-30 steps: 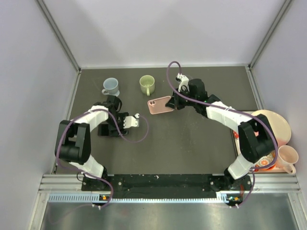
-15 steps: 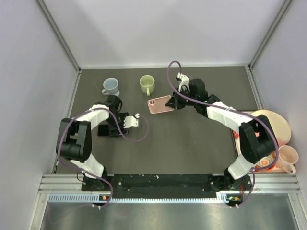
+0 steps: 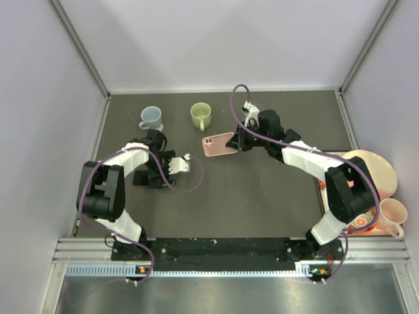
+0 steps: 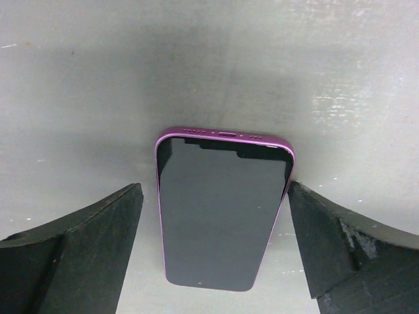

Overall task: Take the phone out of the phone case
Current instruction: Place the phone at the center of the board.

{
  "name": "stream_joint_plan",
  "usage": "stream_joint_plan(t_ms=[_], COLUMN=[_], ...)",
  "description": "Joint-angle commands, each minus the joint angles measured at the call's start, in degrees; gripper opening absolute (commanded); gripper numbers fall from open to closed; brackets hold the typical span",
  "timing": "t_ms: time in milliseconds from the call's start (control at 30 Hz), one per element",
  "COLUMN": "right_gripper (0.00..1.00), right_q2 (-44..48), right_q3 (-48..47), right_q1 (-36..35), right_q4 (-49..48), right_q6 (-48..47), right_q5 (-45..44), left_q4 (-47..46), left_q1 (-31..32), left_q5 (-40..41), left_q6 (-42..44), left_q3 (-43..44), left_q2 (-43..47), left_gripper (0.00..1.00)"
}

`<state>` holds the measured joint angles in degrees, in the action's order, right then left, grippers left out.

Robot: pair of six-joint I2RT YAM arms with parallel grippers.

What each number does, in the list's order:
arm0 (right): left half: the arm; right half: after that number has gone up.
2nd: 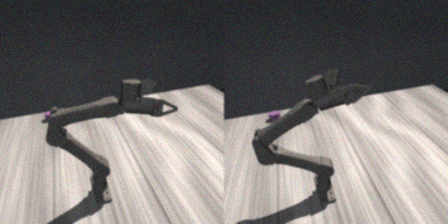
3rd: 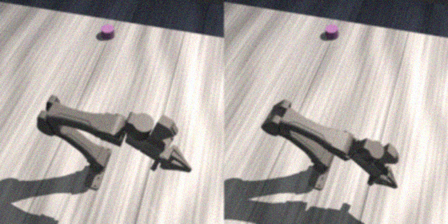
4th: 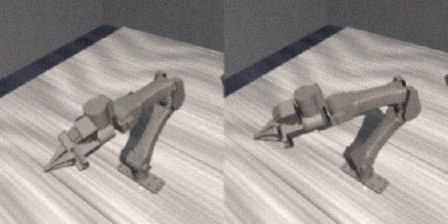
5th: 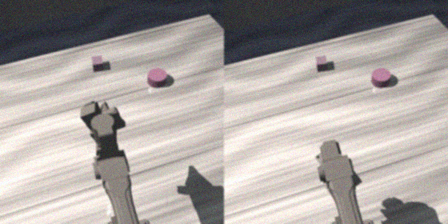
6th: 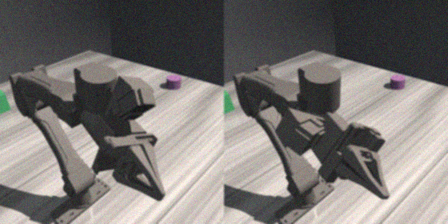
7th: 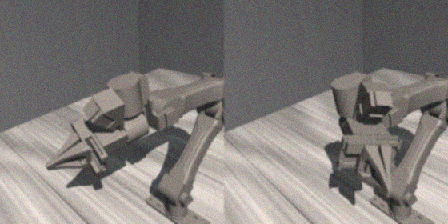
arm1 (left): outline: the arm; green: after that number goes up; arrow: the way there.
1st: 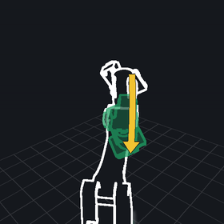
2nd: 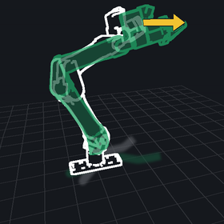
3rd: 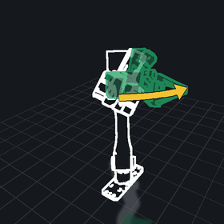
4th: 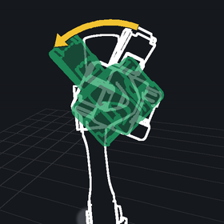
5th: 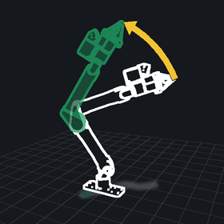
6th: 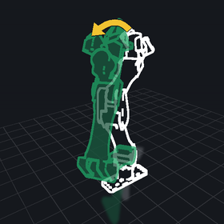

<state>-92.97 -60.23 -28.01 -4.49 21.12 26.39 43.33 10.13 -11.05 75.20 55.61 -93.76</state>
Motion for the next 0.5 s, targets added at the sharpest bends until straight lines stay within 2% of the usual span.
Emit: stream_joint_plan(t_ms=[0, 167, 467], right_gripper=[0.09, 0.00, 0.00], right_q2=[2.18, 1.30, -2.48], right_q3=[1.60, 4.59, 6.53], right_q1=[0.15, -0.29, -8.63], right_q4=[-5.79, -9.04, -11.42], right_q6=[4.88, 10.50, 14.65], right_q5=[0.15, -0.20, -4.59], left_q4=[-1.93, -1.58, 0.53], left_q1=[-0.46, -0.46, -0.46], left_q5=[-0.11, -0.46, -5.29], left_q6=[0.48, 0.21, -3.04], left_q3=[1.16, 1.51, 3.27], left_q2=[0.41, 1.29, 6.47], left_gripper=[0.99, 0.99, 0.99])
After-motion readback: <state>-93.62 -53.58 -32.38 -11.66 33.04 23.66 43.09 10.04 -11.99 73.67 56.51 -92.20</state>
